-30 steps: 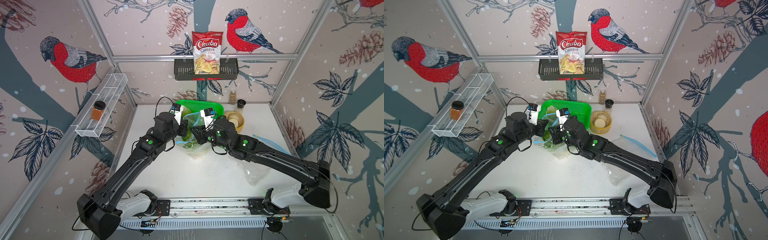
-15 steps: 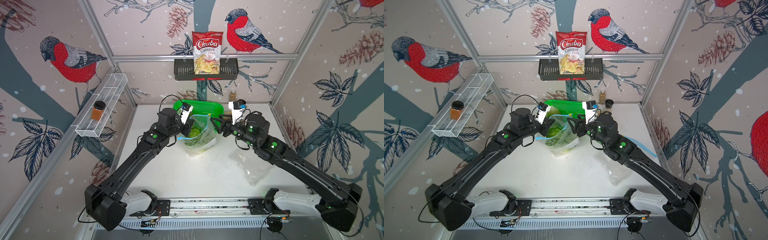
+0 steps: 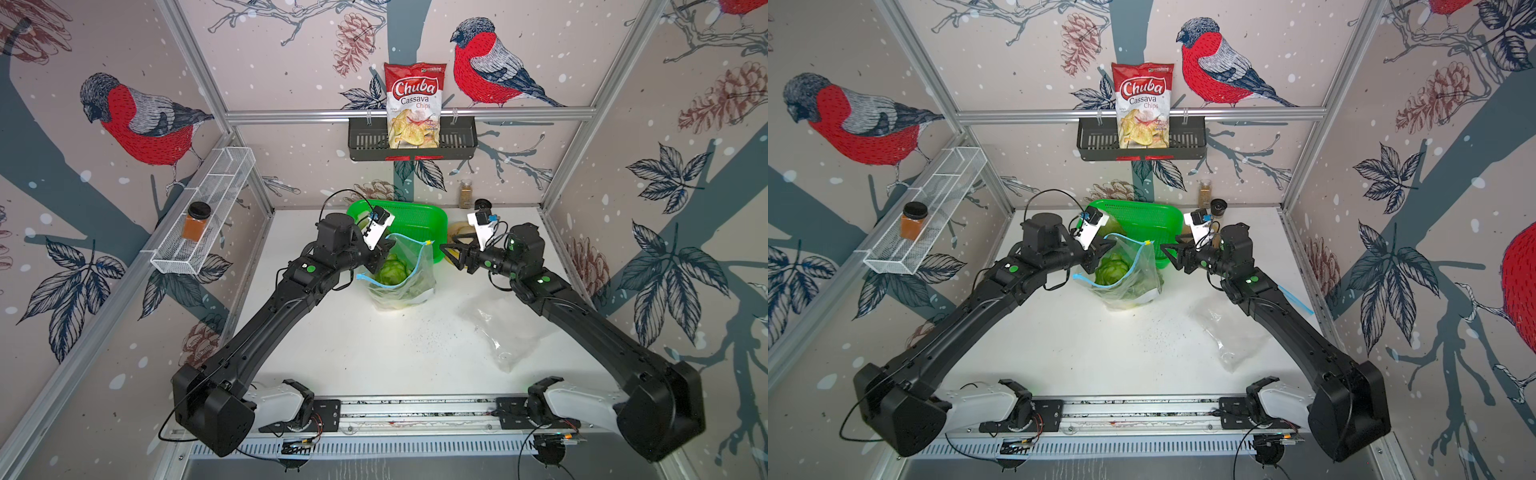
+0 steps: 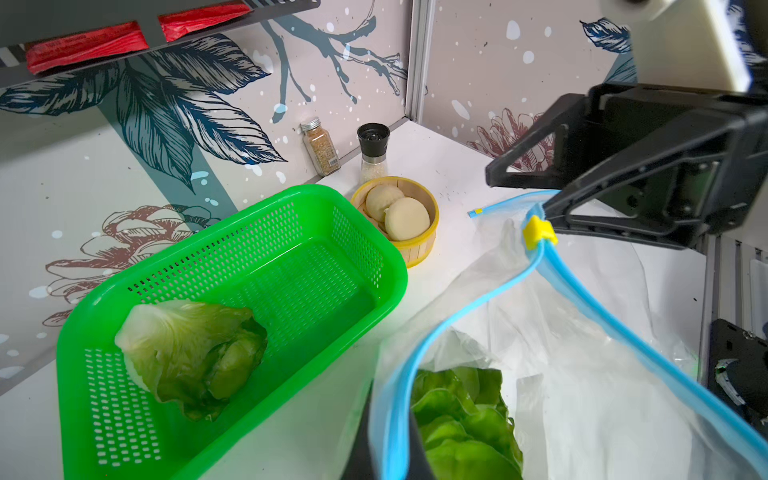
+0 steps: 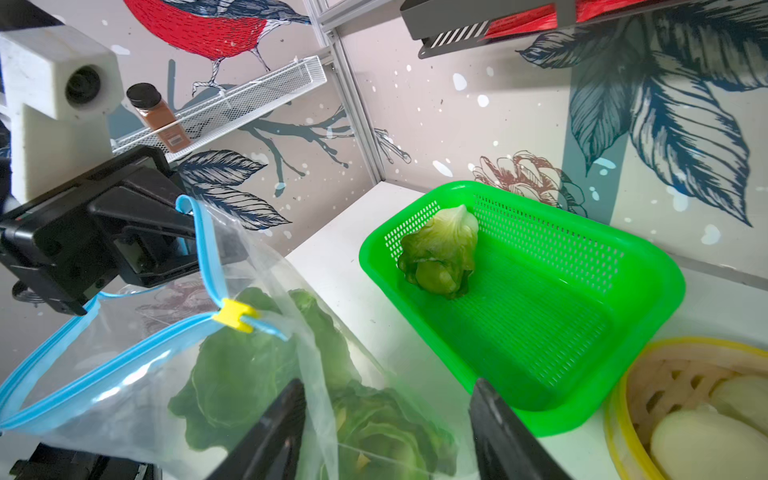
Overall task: Put the chinese cabbages into a zipper bag and zip it
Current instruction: Adjust the zipper food storage bag at the center of the board.
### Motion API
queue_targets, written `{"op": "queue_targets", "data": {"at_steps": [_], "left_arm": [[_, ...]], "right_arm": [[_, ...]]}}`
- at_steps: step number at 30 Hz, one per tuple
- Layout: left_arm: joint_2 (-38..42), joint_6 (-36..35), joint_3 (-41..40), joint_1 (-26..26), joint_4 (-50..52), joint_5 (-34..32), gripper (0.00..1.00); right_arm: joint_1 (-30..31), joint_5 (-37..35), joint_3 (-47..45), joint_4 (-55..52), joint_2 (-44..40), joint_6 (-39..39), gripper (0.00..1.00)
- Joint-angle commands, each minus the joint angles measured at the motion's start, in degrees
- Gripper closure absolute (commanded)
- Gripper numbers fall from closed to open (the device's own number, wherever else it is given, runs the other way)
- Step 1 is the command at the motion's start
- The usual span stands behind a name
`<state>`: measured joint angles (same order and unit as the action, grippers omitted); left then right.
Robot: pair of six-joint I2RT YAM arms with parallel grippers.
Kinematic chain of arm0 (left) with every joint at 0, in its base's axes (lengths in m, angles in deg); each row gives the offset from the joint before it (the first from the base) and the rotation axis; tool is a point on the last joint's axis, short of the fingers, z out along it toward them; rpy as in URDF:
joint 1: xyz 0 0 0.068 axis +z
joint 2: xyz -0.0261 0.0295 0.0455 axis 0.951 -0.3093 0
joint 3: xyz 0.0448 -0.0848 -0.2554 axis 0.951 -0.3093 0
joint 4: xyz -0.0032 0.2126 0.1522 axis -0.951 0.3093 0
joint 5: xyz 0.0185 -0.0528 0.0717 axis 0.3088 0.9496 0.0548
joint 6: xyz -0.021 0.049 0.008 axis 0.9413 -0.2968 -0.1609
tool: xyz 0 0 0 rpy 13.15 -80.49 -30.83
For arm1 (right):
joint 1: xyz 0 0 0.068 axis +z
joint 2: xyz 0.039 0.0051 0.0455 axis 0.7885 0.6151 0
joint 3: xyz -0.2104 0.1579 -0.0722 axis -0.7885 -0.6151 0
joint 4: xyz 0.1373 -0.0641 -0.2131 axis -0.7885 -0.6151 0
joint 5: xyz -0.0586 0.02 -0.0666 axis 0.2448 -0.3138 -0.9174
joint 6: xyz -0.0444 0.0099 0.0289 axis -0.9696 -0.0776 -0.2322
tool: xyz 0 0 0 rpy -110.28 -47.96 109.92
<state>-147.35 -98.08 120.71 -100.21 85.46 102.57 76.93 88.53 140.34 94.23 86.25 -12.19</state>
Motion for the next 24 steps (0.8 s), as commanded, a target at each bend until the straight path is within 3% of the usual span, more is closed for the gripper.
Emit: {"op": "queue_targets", "data": {"at_steps": [1, 7, 24], "left_arm": [[0.02, -2.05, 0.78, 0.24, -2.21, 1.66, 1.00], [-0.41, -2.54, 0.64, 0.72, -2.36, 1.25, 1.00], [-1.44, -2.52, 1.34, 0.81, -2.93, 1.56, 1.00]], "right_arm": [[0.11, 10.03, 1.40, 5.44, 2.66, -2.93, 0.35], [2.07, 15.68, 1.64, 6.02, 5.46, -4.93, 0.37], [3.42, 15.33, 5.70, 6.13, 10.92, -7.22, 0.51]]}}
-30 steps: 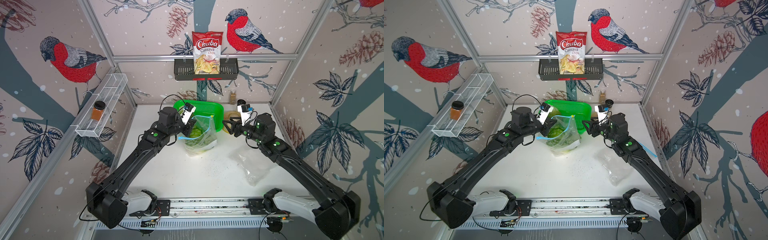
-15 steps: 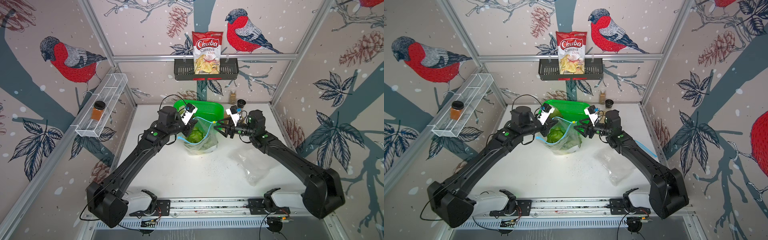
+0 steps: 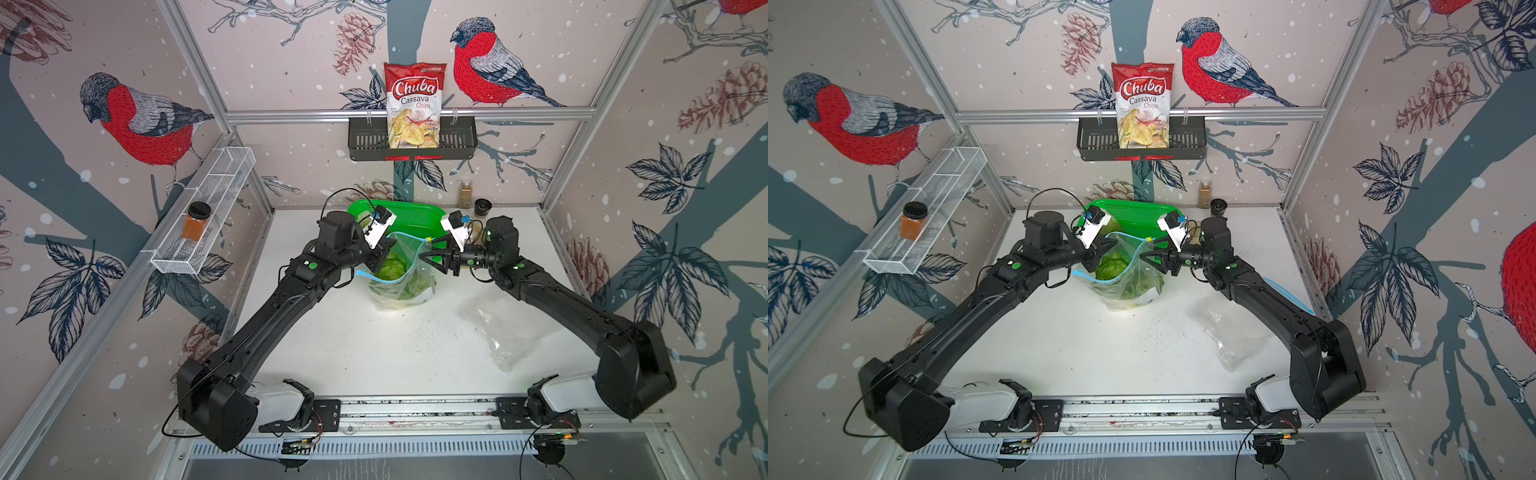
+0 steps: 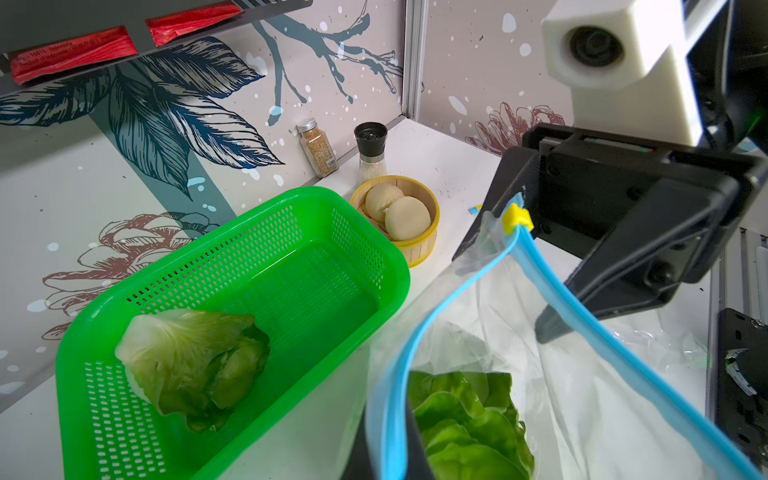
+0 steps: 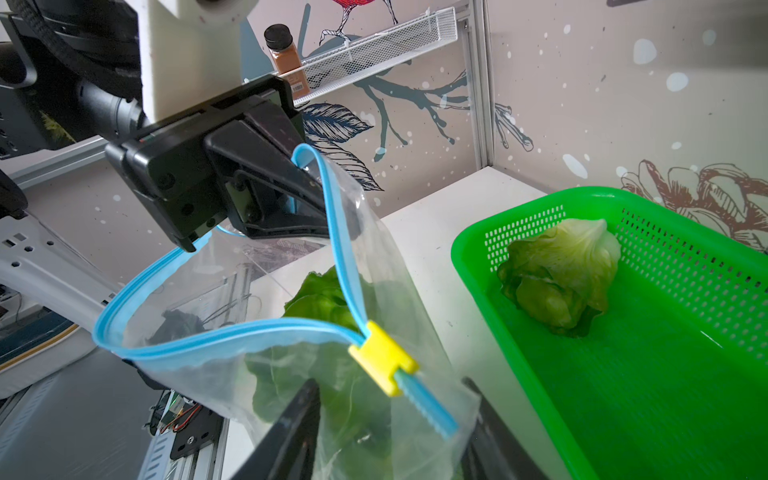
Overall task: Put the chinese cabbages into a zipper bag and zip it
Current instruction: Adjust the zipper food storage bag at the center of the board.
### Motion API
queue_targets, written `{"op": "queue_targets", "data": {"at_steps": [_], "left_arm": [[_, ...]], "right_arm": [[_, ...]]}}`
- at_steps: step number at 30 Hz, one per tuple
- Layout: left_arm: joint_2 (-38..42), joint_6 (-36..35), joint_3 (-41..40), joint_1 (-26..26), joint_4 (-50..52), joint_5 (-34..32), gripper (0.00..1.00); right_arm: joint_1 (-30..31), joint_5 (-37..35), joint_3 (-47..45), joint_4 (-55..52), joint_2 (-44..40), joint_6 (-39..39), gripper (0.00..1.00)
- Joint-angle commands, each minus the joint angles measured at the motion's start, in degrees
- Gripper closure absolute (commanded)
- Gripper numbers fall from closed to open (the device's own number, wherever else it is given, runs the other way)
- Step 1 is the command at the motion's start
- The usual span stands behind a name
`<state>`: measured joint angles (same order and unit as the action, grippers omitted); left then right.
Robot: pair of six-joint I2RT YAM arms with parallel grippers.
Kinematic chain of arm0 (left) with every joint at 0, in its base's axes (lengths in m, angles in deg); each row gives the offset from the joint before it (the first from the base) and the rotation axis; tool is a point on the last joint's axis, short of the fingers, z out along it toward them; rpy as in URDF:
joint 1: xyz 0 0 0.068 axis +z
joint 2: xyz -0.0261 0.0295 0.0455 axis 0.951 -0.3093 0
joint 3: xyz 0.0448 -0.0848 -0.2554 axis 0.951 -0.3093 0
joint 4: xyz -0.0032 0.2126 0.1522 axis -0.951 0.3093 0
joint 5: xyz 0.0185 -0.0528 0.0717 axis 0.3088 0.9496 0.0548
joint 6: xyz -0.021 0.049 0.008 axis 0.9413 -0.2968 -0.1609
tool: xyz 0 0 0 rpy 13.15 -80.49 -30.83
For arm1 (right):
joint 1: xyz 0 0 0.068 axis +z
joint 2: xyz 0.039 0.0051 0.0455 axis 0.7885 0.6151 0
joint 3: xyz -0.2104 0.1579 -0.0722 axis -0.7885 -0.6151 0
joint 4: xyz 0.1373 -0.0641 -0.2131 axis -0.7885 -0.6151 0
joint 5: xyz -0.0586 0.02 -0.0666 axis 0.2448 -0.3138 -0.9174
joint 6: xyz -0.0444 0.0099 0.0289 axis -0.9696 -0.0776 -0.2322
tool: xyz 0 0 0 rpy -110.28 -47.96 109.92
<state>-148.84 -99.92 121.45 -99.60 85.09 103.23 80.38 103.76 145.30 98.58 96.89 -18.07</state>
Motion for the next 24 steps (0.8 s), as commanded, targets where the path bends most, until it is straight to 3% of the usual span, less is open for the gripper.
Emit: {"op": "queue_targets", "data": {"at_steps": [1, 20, 24], "left_arm": [[0.10, -0.68, 0.55, 0.19, -2.62, 0.76, 1.00], [0.18, -0.86, 0.14, 0.55, -2.68, -0.70, 1.00], [1.10, -0.69, -0.62, 0.62, -3.20, -1.12, 1.00]], "right_arm": [[-0.04, 0.47, 0.86, 1.48, 0.37, -1.38, 0.53], [1.81, -1.78, 0.25, -0.14, -3.64, -1.16, 0.98], [2.07, -4.04, 0.25, -0.87, -4.87, -0.73, 1.00]]}}
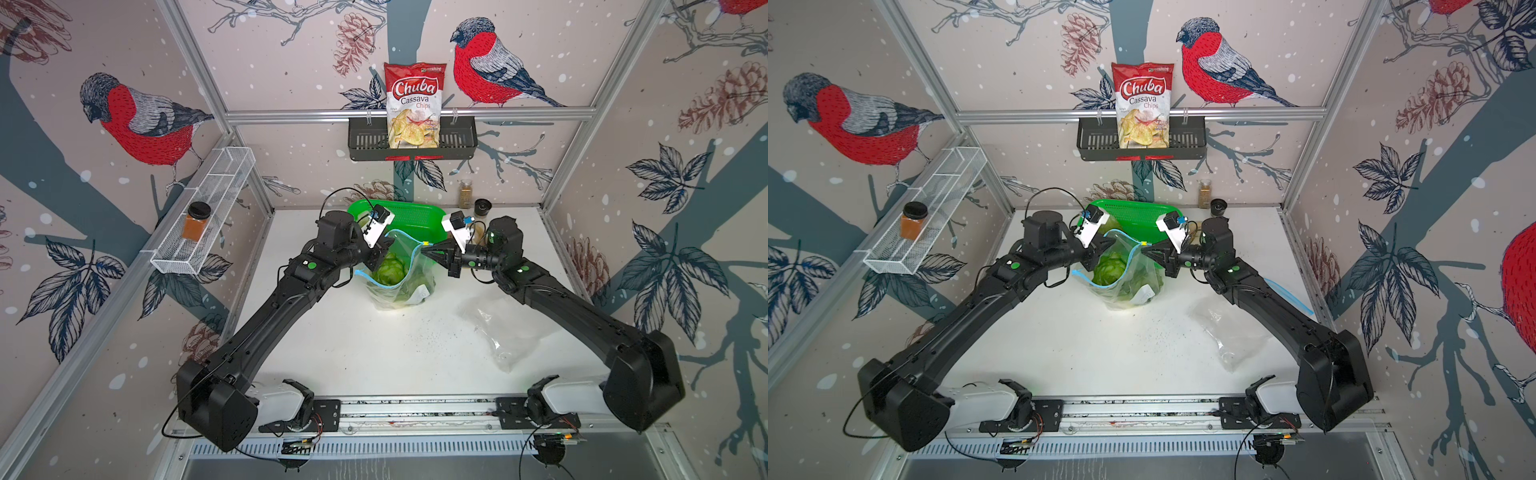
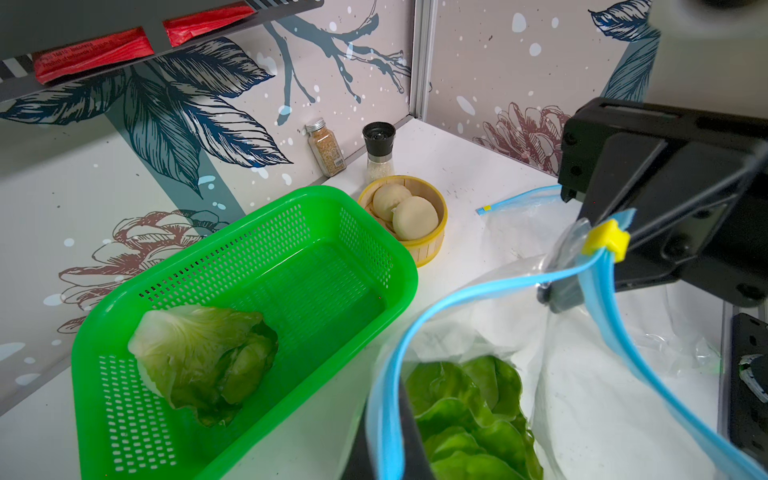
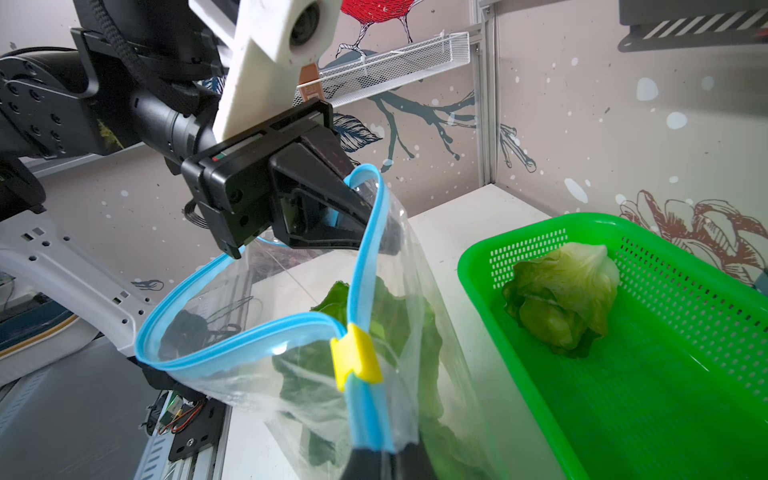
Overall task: Put the chinese cabbages into a zipper bag and zip it
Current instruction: Adjust the zipper food storage bag at the center of the board, then zip the zipper on the zipper food storage bag.
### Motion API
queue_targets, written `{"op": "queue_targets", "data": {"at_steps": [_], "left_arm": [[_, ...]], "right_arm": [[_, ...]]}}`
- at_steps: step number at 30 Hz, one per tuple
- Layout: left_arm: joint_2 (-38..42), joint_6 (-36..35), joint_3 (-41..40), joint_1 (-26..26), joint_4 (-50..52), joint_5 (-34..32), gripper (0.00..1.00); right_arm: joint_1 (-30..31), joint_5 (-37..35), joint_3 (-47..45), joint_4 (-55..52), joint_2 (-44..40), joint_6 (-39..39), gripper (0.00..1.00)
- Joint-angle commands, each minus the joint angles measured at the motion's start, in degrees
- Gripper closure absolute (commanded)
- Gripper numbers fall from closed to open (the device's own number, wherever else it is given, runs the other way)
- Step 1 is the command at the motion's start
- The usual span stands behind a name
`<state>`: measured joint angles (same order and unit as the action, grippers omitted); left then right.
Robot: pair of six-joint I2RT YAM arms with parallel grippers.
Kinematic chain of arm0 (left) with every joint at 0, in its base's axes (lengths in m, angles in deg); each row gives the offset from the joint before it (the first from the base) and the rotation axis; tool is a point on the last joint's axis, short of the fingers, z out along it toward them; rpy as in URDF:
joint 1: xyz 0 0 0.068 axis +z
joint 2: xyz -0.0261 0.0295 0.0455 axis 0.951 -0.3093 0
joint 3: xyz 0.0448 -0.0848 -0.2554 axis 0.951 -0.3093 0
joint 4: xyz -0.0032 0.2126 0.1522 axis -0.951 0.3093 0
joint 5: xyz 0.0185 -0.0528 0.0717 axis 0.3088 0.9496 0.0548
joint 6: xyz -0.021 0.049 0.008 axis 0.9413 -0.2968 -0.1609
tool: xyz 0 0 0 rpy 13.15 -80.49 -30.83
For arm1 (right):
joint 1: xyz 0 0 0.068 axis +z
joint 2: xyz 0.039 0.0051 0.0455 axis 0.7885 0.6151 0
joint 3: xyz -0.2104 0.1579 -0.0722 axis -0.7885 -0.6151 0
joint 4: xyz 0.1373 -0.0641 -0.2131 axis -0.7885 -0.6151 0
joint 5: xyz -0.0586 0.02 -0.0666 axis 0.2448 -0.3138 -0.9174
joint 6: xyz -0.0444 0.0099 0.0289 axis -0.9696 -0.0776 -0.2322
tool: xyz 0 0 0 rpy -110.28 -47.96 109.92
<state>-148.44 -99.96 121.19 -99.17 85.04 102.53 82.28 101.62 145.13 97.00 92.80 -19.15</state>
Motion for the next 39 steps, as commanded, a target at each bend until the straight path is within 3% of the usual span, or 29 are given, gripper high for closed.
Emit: {"op": "queue_targets", "data": {"at_steps": [1, 3, 6, 11, 16, 25, 30, 39], "left_arm": [[0.93, -0.56, -0.46, 0.20, -3.20, -0.76, 1.00], [1.78, -0.55, -0.65, 0.24, -3.24, -1.26, 0.95], [3.69, -0.48, -1.02, 0.21, -3.56, -2.17, 0.69], [9.33, -0.92, -2.73, 0.23, -6.60, -2.88, 0.47], [14.22, -2.56, -5.54, 0.20, -11.65, 1.14, 0.44], [9.23, -6.94, -1.64, -2.11, -10.13, 12.87, 0.47], [5.48, -11.34, 0.91, -5.89, -9.13, 13.81, 0.49], [-2.41, -14.46, 7.74, -6.73, -4.40, 12.60, 0.60]], "right_arm": [[0.26, -2.86, 0.59, 0.39, -0.96, 0.82, 1.00], [0.41, -3.69, 1.00, -0.55, -1.40, 1.59, 1.00], [2.14, -7.88, 1.80, -2.62, -2.46, 2.24, 1.00], [5.23, -13.60, 3.67, -6.83, -3.58, 4.03, 1.00], [6.19, -13.70, 4.82, -9.46, -4.32, 4.15, 1.00], [5.76, -9.62, 5.70, -10.99, -4.77, -0.09, 1.00], [4.57, -7.93, 6.14, -10.82, -4.03, -0.61, 1.00], [3.16, -6.61, 6.63, -10.89, -2.83, -0.97, 1.00]]}}
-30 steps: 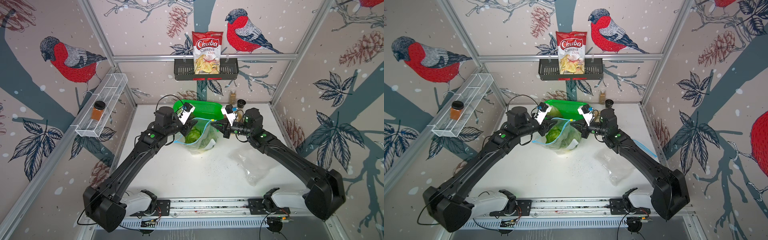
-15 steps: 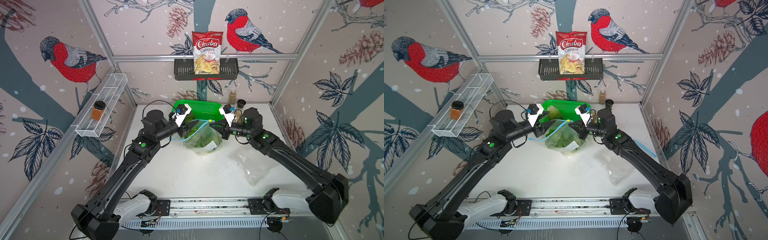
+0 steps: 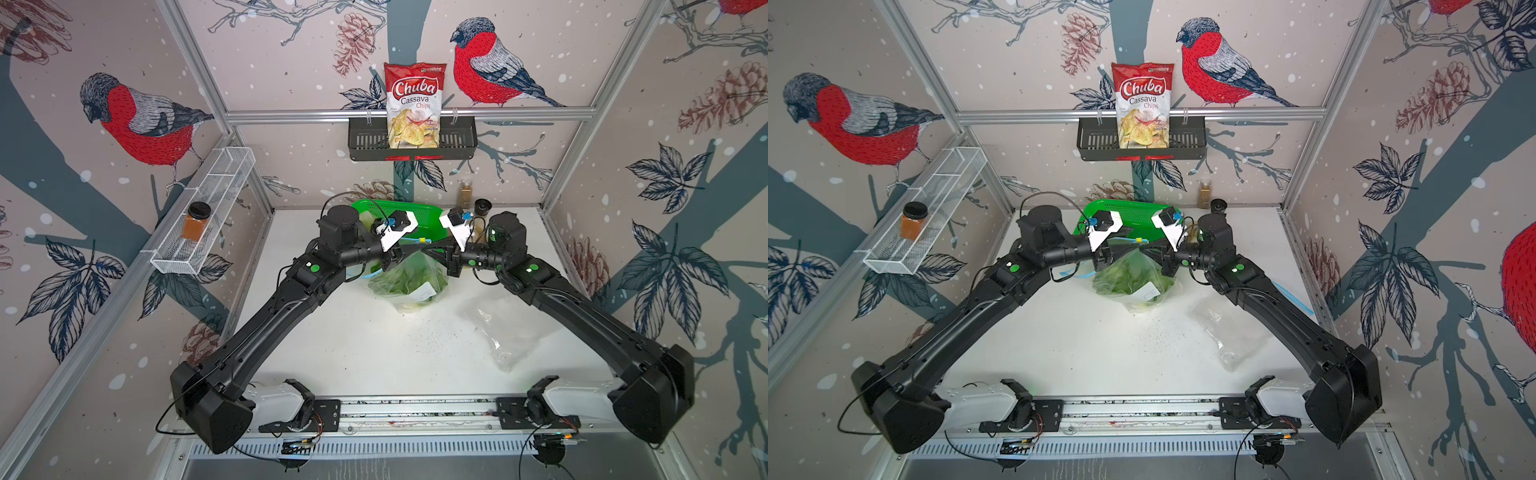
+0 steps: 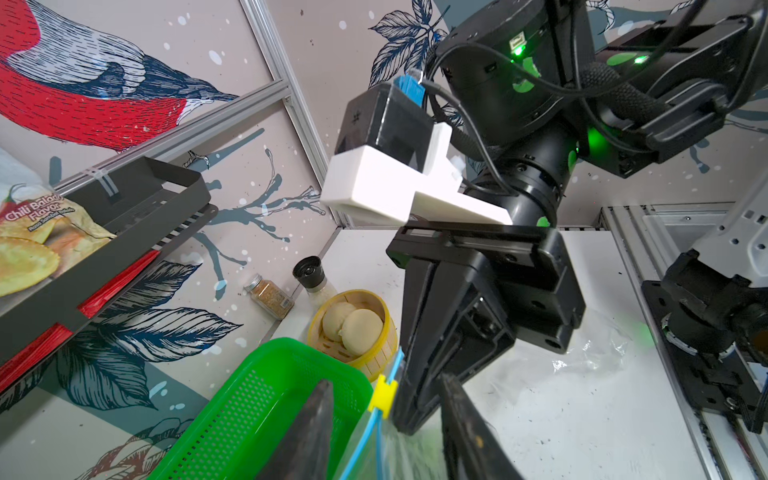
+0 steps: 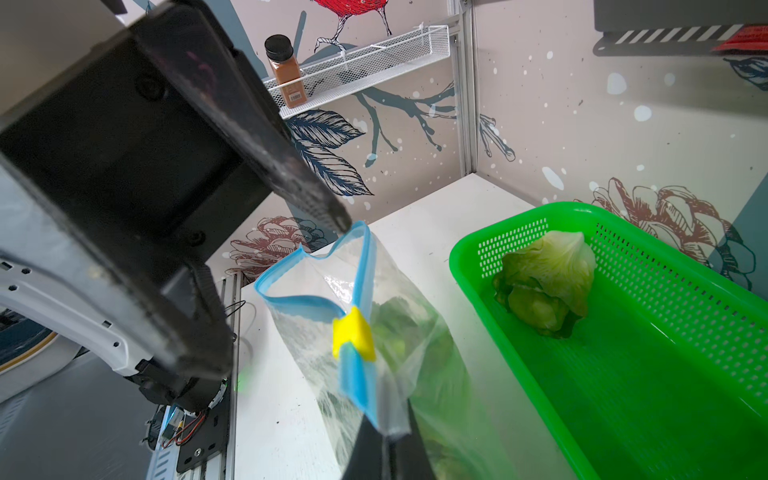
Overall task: Put the chinese cabbages into a zipper bag and zip it
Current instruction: Zip the zipper on the zipper food storage bag.
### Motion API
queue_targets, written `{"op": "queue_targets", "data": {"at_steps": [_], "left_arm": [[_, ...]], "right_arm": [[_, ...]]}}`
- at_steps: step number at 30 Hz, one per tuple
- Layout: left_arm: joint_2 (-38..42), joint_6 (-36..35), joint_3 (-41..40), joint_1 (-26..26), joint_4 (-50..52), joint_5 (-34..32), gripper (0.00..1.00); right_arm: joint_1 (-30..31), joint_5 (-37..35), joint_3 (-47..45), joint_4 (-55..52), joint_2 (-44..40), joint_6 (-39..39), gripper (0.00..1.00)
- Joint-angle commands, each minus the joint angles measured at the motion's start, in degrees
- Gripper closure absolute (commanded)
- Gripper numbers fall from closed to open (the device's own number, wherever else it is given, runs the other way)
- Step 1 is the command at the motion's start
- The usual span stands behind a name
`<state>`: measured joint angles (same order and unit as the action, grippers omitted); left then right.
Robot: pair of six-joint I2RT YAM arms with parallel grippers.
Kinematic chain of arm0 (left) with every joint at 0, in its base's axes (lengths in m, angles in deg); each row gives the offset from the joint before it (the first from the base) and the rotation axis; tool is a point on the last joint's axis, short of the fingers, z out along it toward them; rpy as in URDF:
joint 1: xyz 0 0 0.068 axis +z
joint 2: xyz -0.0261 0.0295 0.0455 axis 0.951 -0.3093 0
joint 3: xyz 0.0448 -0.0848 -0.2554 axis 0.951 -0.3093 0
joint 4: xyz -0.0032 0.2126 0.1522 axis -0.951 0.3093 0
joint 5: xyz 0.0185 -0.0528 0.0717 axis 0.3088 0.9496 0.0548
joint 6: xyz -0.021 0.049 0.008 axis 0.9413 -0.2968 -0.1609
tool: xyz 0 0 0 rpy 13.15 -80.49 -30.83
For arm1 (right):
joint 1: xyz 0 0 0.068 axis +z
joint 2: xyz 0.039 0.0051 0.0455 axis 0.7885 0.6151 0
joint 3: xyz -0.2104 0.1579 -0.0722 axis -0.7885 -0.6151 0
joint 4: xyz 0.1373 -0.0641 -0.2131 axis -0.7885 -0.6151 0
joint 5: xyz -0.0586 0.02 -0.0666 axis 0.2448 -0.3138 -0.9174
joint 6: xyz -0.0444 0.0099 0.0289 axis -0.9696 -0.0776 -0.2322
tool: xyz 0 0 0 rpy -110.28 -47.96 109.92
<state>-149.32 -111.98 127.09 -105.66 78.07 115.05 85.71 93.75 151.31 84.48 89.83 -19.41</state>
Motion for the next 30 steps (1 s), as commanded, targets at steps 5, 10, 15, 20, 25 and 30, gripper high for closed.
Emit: {"op": "queue_targets", "data": {"at_steps": [5, 10, 15, 20, 25, 30], "left_arm": [[-3.48, -3.38, 2.72, -0.61, 3.01, -0.15, 0.65], [-4.50, -3.81, 3.26, -0.79, 3.46, 0.24, 0.72], [-5.48, -4.26, 4.56, -0.87, 4.86, -0.47, 0.80], [-5.81, -4.35, 5.23, -1.04, 5.13, -0.45, 0.80], [-5.95, -5.20, 6.07, -1.05, 6.66, -1.99, 0.76], [-6.25, -6.58, 7.11, -1.05, 8.91, -3.05, 0.76]], "right_arm": [[-0.67, 1.51, 0.14, 1.77, 0.08, -0.75, 1.00], [-1.19, 1.67, 0.05, 1.90, -0.11, -0.49, 1.00], [-1.50, 1.82, -0.05, 2.19, -0.37, -0.18, 1.00], [-1.50, 2.13, 0.10, 2.18, -0.48, -0.20, 1.00], [-1.50, 2.14, 0.22, 2.07, -0.57, -0.29, 1.00], [-1.50, 2.33, 0.39, 2.16, -0.52, -0.36, 1.00]]}}
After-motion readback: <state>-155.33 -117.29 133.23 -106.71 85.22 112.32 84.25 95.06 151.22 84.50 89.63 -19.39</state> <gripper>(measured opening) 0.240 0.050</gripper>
